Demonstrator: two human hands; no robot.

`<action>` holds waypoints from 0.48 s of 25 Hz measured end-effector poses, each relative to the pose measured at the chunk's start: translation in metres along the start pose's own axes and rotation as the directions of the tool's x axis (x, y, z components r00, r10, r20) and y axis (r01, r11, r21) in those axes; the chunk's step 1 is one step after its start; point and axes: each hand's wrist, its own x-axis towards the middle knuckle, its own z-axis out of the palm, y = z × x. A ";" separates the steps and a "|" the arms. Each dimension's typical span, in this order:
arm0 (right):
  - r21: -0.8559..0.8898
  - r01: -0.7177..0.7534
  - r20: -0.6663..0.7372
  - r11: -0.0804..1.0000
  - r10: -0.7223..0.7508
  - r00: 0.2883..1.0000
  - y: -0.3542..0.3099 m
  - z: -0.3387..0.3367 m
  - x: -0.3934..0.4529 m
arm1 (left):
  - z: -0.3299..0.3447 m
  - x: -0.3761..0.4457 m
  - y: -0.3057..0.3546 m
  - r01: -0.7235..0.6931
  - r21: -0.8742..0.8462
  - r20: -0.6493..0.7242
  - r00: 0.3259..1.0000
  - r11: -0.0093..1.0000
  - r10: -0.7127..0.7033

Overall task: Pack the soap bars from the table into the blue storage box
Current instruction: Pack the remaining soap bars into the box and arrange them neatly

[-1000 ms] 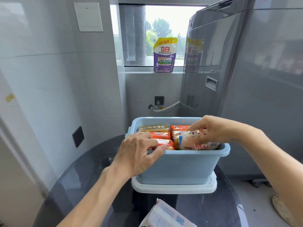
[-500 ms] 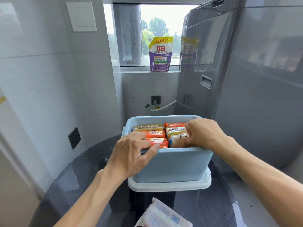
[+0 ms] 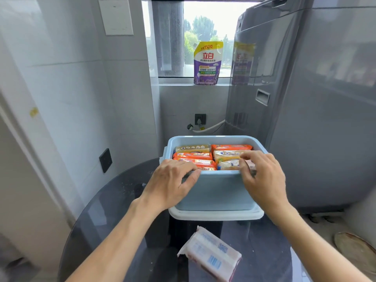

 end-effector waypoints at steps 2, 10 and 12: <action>0.041 0.211 -0.043 0.977 -0.209 0.977 -0.017 -0.003 -0.027 | 0.001 -0.006 -0.003 0.011 0.039 0.031 0.999 0.999 -0.012; 0.223 0.293 0.794 0.930 -0.347 0.499 -0.053 -0.010 -0.096 | 0.002 -0.008 -0.001 0.015 0.053 -0.003 1.000 0.998 -0.015; 0.151 0.294 0.843 0.944 -0.278 0.460 -0.050 -0.008 -0.102 | 0.003 -0.010 -0.003 0.018 0.051 -0.023 1.000 0.999 -0.017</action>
